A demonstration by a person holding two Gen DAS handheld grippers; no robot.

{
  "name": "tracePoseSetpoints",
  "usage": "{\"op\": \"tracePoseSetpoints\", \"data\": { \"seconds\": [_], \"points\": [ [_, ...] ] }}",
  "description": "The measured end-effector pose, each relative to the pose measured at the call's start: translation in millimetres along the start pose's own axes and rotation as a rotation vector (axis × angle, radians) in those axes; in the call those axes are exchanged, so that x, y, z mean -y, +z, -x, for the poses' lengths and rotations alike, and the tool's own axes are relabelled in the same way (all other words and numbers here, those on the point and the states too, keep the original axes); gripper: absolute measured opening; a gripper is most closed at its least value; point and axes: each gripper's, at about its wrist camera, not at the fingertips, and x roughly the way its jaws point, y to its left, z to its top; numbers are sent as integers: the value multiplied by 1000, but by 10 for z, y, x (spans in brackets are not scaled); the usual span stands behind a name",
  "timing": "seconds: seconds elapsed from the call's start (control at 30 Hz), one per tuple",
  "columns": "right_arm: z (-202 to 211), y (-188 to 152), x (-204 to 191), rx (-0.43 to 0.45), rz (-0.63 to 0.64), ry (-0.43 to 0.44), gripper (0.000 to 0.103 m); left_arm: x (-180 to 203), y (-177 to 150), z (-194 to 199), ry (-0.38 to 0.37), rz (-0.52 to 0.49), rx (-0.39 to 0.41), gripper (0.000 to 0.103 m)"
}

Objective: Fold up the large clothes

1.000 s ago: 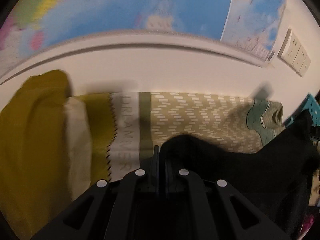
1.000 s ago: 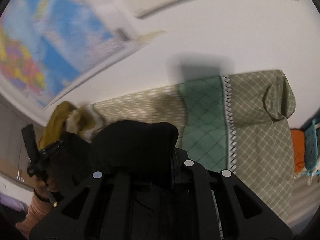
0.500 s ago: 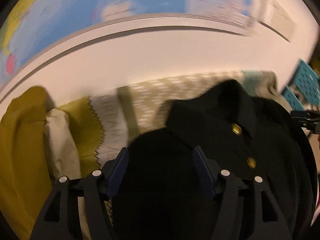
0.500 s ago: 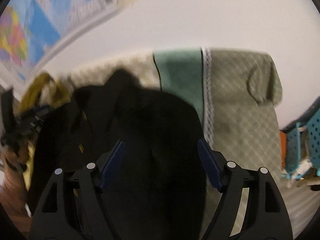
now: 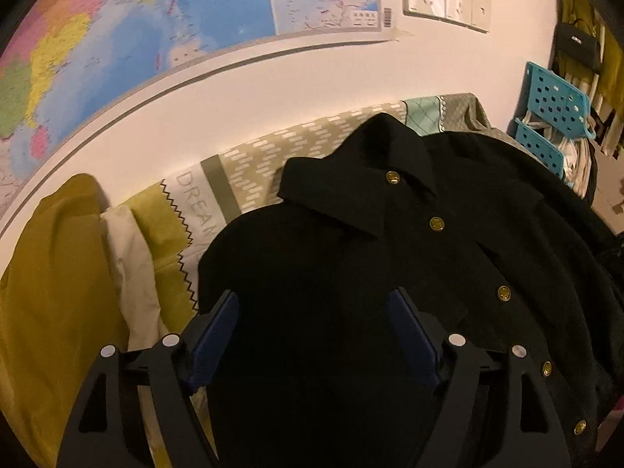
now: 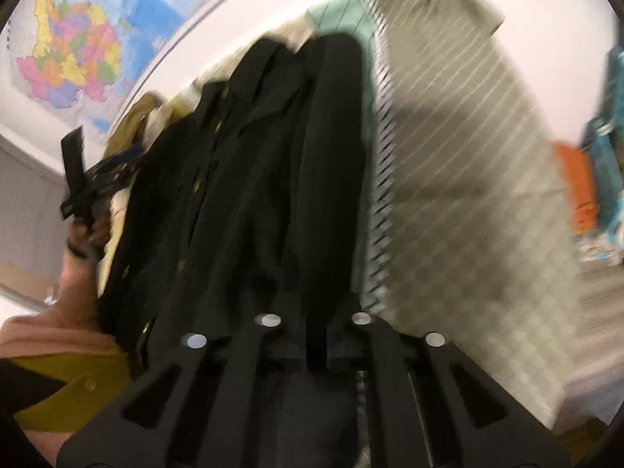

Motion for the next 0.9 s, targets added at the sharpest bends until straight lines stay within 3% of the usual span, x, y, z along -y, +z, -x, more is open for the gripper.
{"op": "tracePoseSetpoints", "data": {
  "seconds": [0.1,0.2,0.23,0.3,0.43,0.47,0.53,0.6,0.7,0.77,0.87,0.9],
  "points": [
    [528,216,-115,143,31,-102,5,-67,-20,96,21,28,19,77],
    [1016,468,-91,297,33,-259,5,-144,-61,188,54,50,33,78],
    [1062,541,-62,315,29,-298,5,-170,-82,219,61,55,36,78],
    [951,675,54,289,0,-252,6,-213,-144,265,94,55,39,81],
    [403,652,288,135,-25,-408,32,-310,-332,328,143,66,21,84],
    [288,606,307,106,-36,-468,51,-340,-396,354,145,71,12,85],
    [316,474,191,152,-23,-548,64,-384,-529,421,141,75,2,86],
    [503,326,38,244,-15,-509,69,-392,-660,503,137,69,-1,89],
    [837,-51,-252,334,23,-280,72,-329,-894,635,121,41,-5,94],
    [836,-367,-437,302,72,-123,75,-259,-1064,693,99,28,-9,95],
    [514,-782,-576,165,65,-3,69,-128,-1234,751,74,7,-4,95],
    [382,-896,-589,122,55,11,67,-52,-1300,821,25,-1,15,95]
  ]
}}
